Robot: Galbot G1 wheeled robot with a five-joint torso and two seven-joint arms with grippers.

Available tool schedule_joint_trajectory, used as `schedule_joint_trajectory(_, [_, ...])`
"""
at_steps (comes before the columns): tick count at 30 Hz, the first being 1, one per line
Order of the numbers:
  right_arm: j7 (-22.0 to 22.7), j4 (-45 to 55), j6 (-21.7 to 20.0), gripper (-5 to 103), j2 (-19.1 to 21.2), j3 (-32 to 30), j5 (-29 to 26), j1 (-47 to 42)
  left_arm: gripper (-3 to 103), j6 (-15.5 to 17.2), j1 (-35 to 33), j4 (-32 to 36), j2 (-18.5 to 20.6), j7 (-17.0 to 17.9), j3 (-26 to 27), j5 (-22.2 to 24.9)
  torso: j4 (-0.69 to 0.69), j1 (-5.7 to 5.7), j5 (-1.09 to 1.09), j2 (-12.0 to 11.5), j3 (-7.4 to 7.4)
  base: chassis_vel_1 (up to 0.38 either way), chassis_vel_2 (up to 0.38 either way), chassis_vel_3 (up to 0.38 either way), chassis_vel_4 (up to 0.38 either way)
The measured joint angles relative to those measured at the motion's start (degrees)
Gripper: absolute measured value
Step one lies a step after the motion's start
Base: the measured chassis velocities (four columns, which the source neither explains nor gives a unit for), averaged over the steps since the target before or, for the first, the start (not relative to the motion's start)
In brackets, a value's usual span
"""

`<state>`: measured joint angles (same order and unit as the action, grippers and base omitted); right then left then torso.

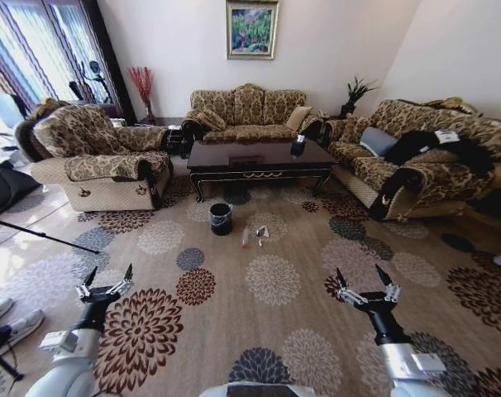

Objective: Move to the front of the table and pick up the trash from the floor, then place it into the trash bin.

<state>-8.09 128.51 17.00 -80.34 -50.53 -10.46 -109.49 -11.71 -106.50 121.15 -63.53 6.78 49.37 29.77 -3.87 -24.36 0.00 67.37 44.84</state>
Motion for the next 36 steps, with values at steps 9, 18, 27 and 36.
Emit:
schedule_joint_trajectory(9, [-0.14, -0.24, 0.52, 100, 0.29, 0.81, 0.39, -0.18, 100, 0.37, 1.25, 0.35, 0.08, -0.89, -0.6, -1.23, 0.0, 0.0, 0.0, 0.0, 0.0, 0.0, 0.0, 0.0, 0.0])
schedule_joint_trajectory(18, [0.08, -0.46, 0.53, 100, 0.75, 0.93, 0.2, 0.07, 100, 0.46, 0.53, 0.97, -1.21, -2.23, -0.61, -1.31, 0.0, 0.75, 0.0, -1.65, -0.89, 0.0, 0.0, 0.0, 0.0])
schedule_joint_trajectory(27, [0.05, -0.34, 1.21, 100, 0.73, 0.95, 0.29, -0.44, 100, 0.12, 0.94, 1.37, -1.7, -2.58, -0.73, -2.18, 0.01, 2.05, 0.0, -4.46, -2.42, 0.0, 0.0, 0.0, 0.0])
schedule_joint_trajectory(36, [-0.08, -1.89, 2.52, 100, 0.47, -0.67, -0.55, 0.72, 100, 2.81, 7.98, 0.82, -1.54, -1.21, -1.8, -3.64, -0.01, 3.32, 0.0, -7.31, -3.97, 0.0, 0.0, 0.0, 0.0])
